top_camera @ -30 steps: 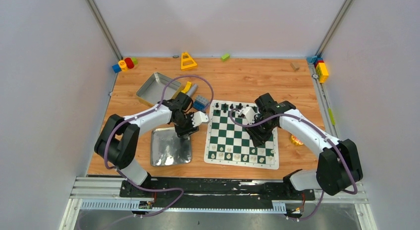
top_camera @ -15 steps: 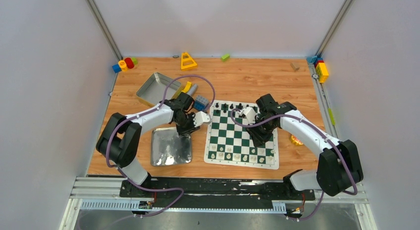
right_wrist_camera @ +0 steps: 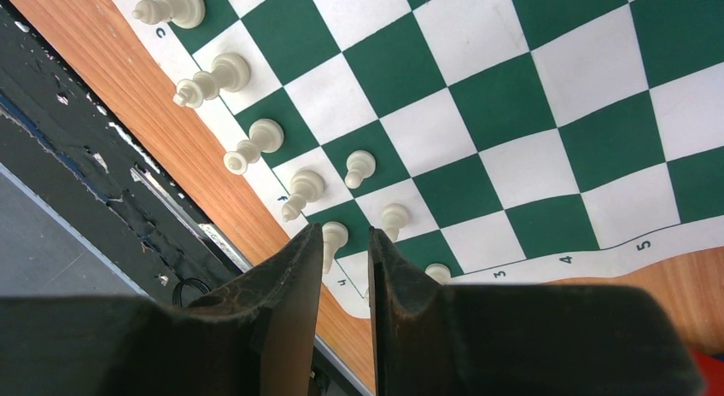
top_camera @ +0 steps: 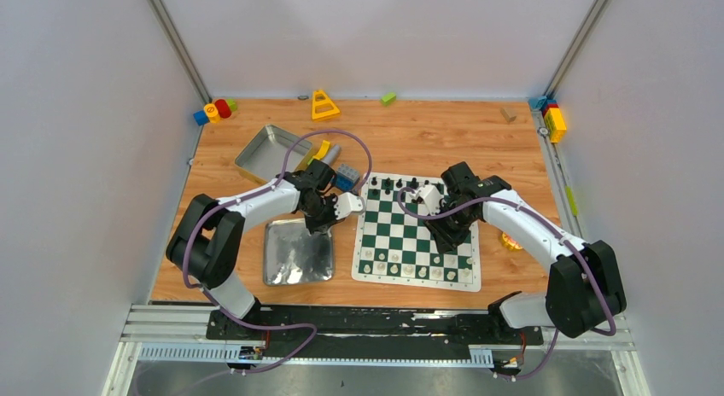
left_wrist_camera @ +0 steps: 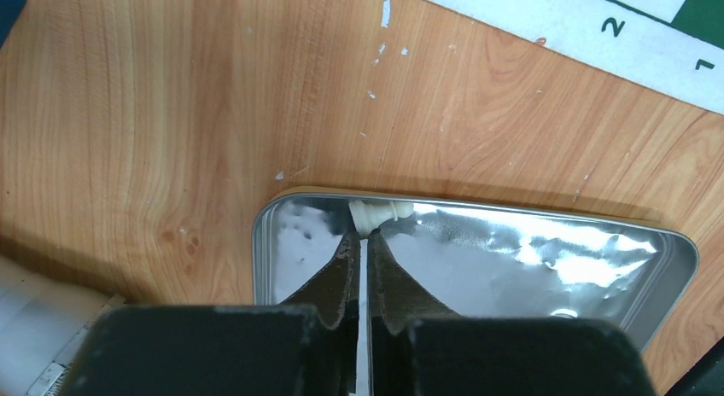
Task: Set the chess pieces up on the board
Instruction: Pick up the chess piece from the storage box.
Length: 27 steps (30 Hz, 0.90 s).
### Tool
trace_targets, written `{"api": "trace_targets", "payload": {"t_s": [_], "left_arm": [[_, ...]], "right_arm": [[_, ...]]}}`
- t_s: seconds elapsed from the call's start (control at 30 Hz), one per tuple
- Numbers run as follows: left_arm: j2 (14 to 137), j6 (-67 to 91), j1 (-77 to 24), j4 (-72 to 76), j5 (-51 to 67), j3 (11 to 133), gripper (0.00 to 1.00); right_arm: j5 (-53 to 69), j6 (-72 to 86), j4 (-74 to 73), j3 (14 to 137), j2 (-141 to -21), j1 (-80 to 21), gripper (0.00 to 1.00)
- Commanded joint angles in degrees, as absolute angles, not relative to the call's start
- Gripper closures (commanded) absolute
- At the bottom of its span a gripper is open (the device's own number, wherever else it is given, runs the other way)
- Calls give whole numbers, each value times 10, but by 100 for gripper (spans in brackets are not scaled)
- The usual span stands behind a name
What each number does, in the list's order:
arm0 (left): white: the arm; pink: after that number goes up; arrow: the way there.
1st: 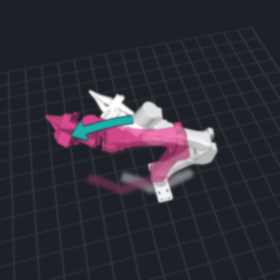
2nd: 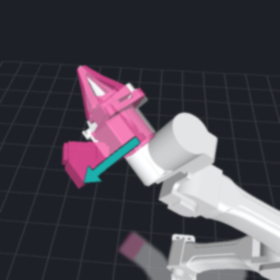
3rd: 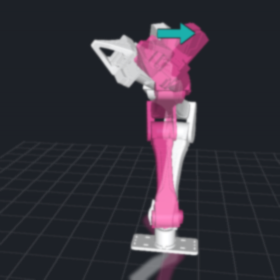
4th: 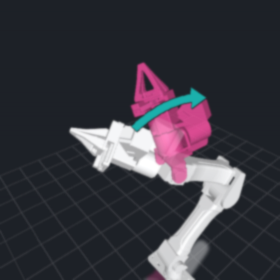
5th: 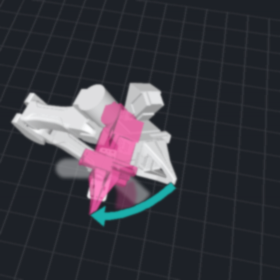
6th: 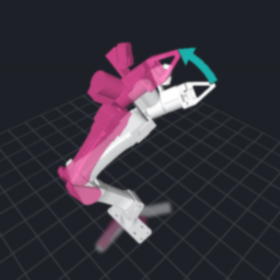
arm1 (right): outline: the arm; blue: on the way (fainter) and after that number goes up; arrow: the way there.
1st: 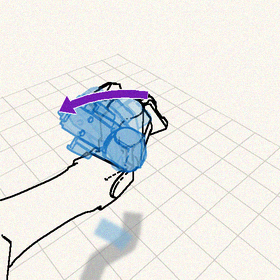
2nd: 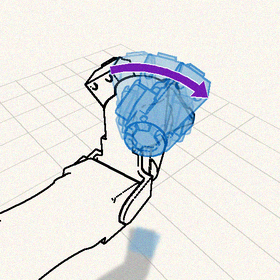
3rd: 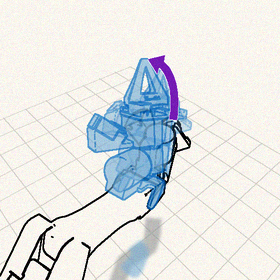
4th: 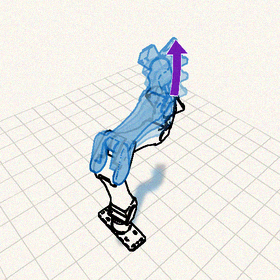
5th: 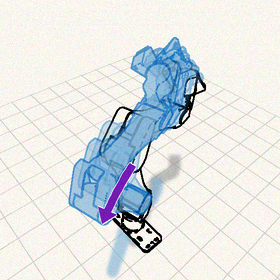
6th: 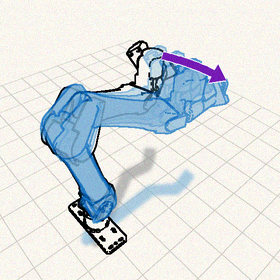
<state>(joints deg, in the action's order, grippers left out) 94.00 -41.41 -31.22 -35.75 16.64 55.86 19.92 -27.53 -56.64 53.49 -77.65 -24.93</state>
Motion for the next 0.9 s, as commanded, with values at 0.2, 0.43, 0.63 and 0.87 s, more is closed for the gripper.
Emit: {"api": "trace_targets", "payload": {"t_s": [0.2,0.43,0.63,0.87], "left_arm": [[908,-389,-315,-338,177,535,100],[886,-367,-302,-342,178,534,100],[864,-347,-269,-353,196,535,100],[863,-318,-223,-375,261,545,100]], "right_arm": [[211,-279,-552,552,-778,-247,73],[207,-279,-553,564,-776,-246,74],[214,-278,-546,573,-778,-243,74],[267,-255,-480,610,-778,-241,73]]}}
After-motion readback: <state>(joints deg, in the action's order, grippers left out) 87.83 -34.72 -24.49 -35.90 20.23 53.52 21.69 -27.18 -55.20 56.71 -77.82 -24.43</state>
